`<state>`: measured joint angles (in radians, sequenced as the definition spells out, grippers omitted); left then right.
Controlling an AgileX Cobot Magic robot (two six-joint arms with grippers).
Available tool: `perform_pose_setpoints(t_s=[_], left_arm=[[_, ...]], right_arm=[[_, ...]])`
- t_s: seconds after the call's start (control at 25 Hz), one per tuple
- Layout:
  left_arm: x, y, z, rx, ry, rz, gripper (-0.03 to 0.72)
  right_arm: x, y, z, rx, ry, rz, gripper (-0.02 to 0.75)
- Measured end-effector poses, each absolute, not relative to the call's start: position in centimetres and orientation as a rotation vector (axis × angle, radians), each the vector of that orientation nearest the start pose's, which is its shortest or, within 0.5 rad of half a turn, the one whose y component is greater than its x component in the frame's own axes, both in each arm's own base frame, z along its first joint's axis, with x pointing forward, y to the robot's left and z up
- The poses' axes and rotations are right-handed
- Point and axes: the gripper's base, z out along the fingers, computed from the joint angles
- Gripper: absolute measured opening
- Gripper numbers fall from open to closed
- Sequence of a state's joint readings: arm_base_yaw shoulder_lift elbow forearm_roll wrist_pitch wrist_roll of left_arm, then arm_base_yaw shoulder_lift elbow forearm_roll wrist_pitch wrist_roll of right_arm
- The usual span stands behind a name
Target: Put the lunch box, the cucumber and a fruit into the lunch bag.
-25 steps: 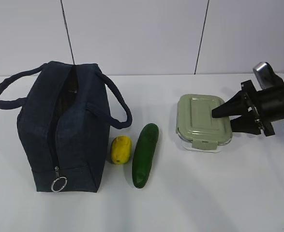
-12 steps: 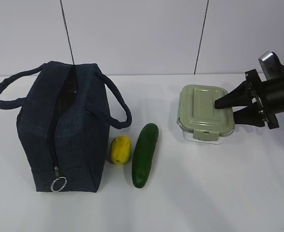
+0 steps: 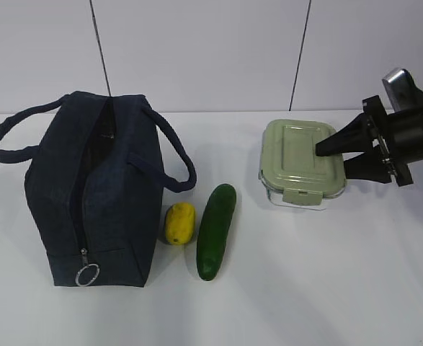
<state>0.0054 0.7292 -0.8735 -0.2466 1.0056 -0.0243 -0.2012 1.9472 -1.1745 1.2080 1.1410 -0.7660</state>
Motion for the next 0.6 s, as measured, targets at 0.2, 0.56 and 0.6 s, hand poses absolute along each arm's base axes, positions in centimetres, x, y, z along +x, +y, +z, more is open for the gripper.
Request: perform_pose_setpoints(t_s=[0.2, 0.56, 0.6], left_arm=[[16.8, -2.4, 36.0, -0.135, 2.383, -0.427, 0.326], [24.7, -3.6, 34.2, -0.068, 2.484, -0.605, 0.326], [25.3, -3.7, 33.9, -0.061, 2.489, -0.623, 0.326]], right_arm=[[36.6, 0.4, 18.5, 0.185, 2.514, 1.385, 0.378], [36.6, 0.5, 19.1, 0.189, 2.499, 1.388, 0.378], [36.6, 0.5, 19.3, 0.189, 2.489, 1.389, 0.378]])
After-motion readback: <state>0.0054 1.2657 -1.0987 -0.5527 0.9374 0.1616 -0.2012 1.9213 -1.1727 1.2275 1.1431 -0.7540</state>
